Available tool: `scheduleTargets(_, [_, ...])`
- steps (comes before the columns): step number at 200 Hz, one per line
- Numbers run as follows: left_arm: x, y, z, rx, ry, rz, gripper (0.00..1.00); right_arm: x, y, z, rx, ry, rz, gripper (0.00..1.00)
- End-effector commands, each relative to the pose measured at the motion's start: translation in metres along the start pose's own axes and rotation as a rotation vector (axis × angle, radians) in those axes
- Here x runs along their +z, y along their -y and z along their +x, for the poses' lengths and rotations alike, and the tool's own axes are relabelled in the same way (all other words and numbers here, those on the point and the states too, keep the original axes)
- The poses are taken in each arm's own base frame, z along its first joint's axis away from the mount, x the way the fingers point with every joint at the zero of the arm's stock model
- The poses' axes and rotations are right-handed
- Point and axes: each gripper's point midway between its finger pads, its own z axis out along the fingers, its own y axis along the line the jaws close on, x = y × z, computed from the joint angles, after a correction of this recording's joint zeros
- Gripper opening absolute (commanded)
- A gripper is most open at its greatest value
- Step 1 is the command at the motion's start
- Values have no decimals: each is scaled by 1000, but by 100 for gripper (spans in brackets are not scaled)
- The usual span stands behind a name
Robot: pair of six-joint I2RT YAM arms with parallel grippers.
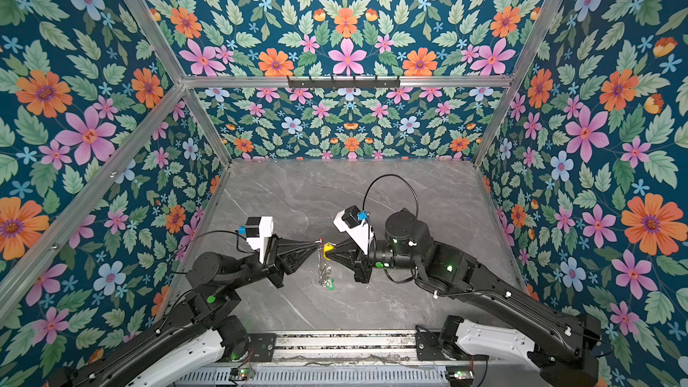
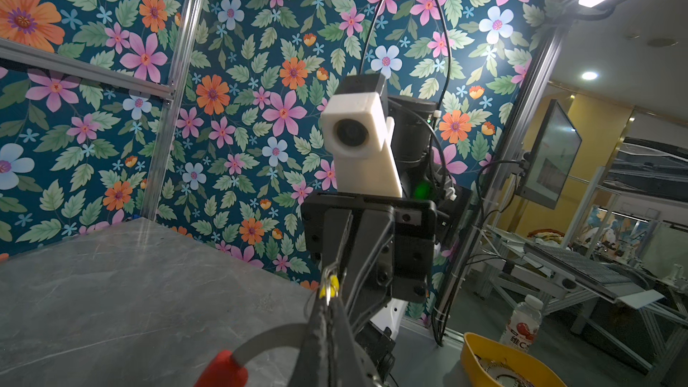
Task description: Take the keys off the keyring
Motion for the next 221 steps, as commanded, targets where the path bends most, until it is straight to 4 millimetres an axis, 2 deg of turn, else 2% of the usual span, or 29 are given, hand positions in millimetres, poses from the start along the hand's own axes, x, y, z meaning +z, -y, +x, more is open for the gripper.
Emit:
scheduleTargets(1, [0,10,-5,29,0,46,0,-3,0,4,-36,-39,12,0])
scheduleTargets(49, [-2,18,-5,23,3,86,0,-7,2,-4,-47,-32,5,0])
scheduleTargets(130, [-11,33,-29,-16,167,171,0,5,-4,2,-25,-24,-75,0])
scheduleTargets(221, [-16,37,-37,-32,221,191,0,16,-6,6,1,-20,-114,0])
